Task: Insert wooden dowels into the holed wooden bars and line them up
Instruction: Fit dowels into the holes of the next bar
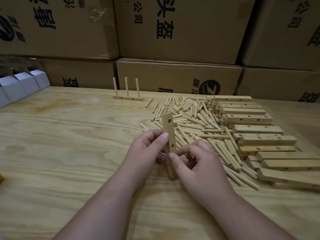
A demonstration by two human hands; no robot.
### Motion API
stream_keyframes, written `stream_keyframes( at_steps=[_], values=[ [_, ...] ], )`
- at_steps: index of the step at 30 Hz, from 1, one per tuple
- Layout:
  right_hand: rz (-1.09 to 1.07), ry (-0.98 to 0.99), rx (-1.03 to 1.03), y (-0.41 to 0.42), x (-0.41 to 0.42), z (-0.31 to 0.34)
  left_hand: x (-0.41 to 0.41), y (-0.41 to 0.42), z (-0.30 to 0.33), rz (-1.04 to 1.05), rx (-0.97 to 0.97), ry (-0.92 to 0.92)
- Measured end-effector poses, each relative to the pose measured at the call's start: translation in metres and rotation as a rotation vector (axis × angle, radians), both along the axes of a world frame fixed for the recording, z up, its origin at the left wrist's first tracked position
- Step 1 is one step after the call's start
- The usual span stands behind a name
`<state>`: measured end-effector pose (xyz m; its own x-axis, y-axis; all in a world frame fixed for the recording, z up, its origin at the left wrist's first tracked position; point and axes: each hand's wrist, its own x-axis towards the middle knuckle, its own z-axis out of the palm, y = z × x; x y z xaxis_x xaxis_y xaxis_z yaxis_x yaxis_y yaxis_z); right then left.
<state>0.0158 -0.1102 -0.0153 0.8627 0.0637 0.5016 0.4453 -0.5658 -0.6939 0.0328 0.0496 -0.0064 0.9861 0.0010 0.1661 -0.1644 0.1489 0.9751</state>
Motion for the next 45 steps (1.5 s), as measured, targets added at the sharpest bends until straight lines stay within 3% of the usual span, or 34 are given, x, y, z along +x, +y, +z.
stream_keyframes(
  at_steps=[7,13,28,35,45],
  values=[
    [0.019,0.001,-0.004,0.0006,0.0000,0.0004,-0.0019,0.0023,0.0038,-0.041,-0.034,-0.009],
    [0.009,0.059,0.183,-0.0024,0.0019,-0.0013,-0.0006,0.0032,0.0034,0.014,-0.010,0.003],
    [0.000,-0.073,0.211,-0.0047,0.0008,0.0042,0.0017,0.0044,0.0022,0.130,0.076,0.122],
    [0.006,-0.114,0.300,-0.0045,0.0010,0.0053,-0.0004,0.0047,0.0032,0.082,0.160,0.112],
    [0.036,-0.008,0.365,-0.0070,0.0030,0.0069,-0.0020,0.0066,0.0038,0.095,0.213,0.140]
  ],
)
